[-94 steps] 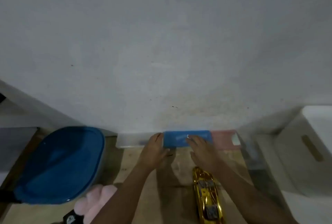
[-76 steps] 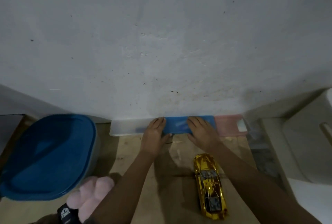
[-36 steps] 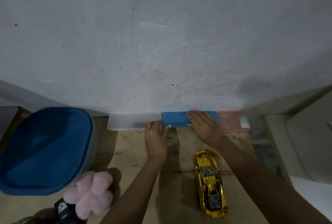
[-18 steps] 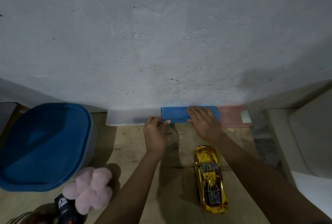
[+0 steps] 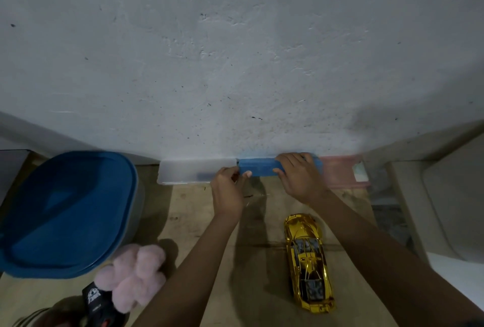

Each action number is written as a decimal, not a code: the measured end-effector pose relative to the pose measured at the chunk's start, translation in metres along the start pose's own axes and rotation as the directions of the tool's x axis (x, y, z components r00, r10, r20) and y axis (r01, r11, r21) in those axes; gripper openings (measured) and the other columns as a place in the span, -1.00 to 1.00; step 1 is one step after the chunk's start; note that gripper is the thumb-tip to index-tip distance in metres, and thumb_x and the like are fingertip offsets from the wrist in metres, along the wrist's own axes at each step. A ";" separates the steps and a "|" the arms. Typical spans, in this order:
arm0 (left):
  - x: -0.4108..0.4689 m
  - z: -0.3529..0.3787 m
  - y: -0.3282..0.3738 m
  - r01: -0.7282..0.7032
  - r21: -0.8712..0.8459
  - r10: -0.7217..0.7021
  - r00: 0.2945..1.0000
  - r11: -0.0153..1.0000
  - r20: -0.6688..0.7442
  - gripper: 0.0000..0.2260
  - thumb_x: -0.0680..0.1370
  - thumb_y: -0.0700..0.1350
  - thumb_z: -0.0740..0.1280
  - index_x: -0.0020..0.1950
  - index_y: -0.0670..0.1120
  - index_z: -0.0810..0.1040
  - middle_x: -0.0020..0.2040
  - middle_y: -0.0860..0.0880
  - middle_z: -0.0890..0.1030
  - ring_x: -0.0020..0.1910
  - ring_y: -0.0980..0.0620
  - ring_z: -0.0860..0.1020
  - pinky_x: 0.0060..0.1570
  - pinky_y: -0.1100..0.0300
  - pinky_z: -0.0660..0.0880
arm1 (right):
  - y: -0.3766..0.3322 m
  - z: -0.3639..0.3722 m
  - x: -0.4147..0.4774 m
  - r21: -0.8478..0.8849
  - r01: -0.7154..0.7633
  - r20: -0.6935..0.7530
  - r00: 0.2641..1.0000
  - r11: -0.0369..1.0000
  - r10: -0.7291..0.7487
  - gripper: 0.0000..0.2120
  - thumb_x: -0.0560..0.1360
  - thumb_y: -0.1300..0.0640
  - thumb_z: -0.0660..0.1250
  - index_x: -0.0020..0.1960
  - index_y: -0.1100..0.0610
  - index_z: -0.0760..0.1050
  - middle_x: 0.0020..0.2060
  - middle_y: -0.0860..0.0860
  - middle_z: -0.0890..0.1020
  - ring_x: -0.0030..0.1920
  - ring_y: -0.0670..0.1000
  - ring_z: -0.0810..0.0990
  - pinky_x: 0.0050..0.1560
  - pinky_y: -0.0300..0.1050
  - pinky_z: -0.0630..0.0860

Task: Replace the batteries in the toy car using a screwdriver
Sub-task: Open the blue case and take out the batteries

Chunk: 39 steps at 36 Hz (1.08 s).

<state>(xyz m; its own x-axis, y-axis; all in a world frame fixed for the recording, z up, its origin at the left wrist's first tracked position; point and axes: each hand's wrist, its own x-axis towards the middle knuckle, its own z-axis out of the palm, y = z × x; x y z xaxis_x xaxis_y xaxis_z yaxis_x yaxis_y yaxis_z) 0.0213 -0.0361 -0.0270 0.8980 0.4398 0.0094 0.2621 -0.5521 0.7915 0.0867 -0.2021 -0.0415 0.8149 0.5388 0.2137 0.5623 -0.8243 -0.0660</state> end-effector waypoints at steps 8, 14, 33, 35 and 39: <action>0.000 -0.001 0.017 0.102 -0.060 -0.100 0.994 0.993 0.041 -0.83 0.45 -0.11 0.45 -0.25 -0.17 0.55 -0.44 0.06 0.45 -0.48 0.23 0.36 -0.47 0.51 0.31 | 0.000 -0.011 0.000 0.150 -0.078 0.157 0.986 0.986 0.055 -0.49 0.51 -0.11 0.00 0.07 0.20 0.56 -0.01 0.10 0.67 0.01 0.10 0.63 0.14 -0.04 0.42; 0.001 0.003 0.021 0.120 -0.138 -0.118 0.993 0.983 0.025 -0.84 0.43 -0.17 0.46 -0.21 -0.26 0.57 -0.39 0.05 0.43 -0.46 0.25 0.30 -0.49 0.43 0.34 | 0.000 -0.010 0.002 0.045 -0.071 0.146 0.987 0.996 0.063 -0.53 0.58 -0.08 -0.03 -0.08 0.15 0.58 -0.18 0.02 0.69 -0.19 0.04 0.66 -0.05 -0.12 0.22; -0.004 0.006 0.026 0.106 -0.165 -0.106 0.994 0.981 0.010 -0.86 0.45 -0.21 0.44 -0.12 -0.27 0.55 -0.37 0.08 0.42 -0.40 0.23 0.35 -0.44 0.56 0.30 | 0.005 -0.020 0.009 0.175 -0.169 0.245 0.962 0.970 0.123 -0.45 0.49 -0.17 -0.07 0.25 0.10 0.45 0.20 0.01 0.56 0.24 0.04 0.45 0.26 0.02 0.19; -0.004 0.005 0.027 0.107 -0.175 -0.105 0.994 0.979 0.019 -0.85 0.46 -0.21 0.44 -0.02 -0.21 0.54 -0.25 0.04 0.50 -0.34 0.26 0.41 -0.38 0.59 0.34 | 0.005 -0.021 0.009 0.168 -0.166 0.268 0.956 0.972 0.117 -0.51 0.54 -0.15 -0.03 0.27 0.10 0.43 0.23 0.01 0.54 0.27 0.04 0.42 0.26 0.00 0.19; -0.005 0.003 0.025 0.103 -0.195 -0.097 0.994 0.975 0.040 -0.76 0.47 -0.23 0.42 0.10 -0.24 0.54 -0.14 0.02 0.53 -0.28 0.33 0.42 -0.32 0.62 0.35 | 0.003 -0.023 0.009 0.172 -0.178 0.309 0.944 0.969 0.118 -0.61 0.60 -0.07 0.04 0.31 0.10 0.39 0.26 0.02 0.50 0.31 0.04 0.37 0.29 -0.01 0.19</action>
<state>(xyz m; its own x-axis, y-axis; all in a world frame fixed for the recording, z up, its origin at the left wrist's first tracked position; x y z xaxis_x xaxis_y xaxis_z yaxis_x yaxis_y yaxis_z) 0.0244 -0.0545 -0.0088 0.8816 0.4629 -0.0916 0.2793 -0.3554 0.8920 0.0922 -0.2039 -0.0174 0.8788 0.4649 -0.1072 0.4244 -0.8645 -0.2694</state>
